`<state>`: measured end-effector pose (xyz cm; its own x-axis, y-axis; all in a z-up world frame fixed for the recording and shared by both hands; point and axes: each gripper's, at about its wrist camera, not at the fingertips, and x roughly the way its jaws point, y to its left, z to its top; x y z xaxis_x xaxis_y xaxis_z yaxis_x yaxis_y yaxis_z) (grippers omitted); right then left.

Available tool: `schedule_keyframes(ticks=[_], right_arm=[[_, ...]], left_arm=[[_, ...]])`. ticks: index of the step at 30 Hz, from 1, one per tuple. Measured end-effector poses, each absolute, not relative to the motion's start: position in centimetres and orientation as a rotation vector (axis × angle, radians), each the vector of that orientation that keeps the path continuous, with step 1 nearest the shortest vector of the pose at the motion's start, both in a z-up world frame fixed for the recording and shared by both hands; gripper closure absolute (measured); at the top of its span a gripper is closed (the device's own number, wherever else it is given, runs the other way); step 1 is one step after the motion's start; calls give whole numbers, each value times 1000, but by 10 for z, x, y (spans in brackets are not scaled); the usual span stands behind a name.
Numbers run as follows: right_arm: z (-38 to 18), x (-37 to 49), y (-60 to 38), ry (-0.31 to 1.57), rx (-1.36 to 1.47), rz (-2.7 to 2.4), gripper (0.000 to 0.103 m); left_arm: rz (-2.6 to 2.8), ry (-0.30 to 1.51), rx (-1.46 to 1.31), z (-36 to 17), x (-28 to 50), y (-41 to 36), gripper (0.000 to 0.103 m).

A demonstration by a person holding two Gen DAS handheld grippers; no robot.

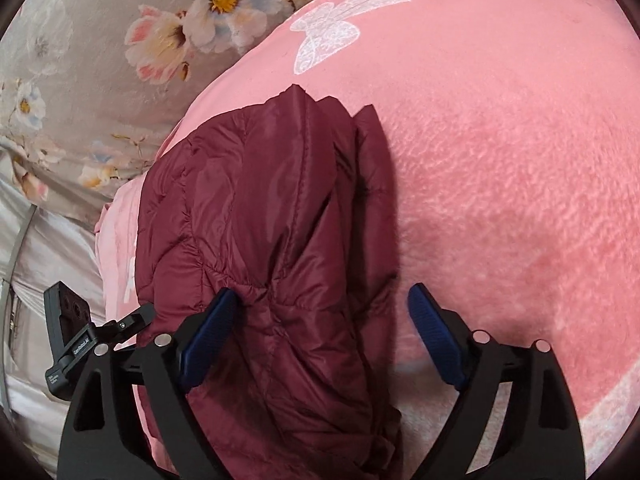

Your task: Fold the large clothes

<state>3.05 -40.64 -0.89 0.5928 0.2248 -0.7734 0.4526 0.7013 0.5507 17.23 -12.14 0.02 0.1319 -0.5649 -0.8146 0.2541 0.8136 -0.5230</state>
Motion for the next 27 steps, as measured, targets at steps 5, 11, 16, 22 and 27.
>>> schedule_keyframes(ticks=[5,11,16,22,27], right_arm=[[-12,35,-400,937,855,-83,40],[21,31,-377,893,684,-144,81],[52,20,-362,836,604,-185,87],[107,-3,-344,718,516,-212,89],[152,-15,-327,625,450,-207,89]], left_arm=[[-570,1260,-142,13,163,-144,25],[-571,1123,26,45,142,-157,58],[-608,1018,87,82,123,-162,74],[-650,860,142,133,98,-164,76],[-665,761,144,166,87,-159,76]])
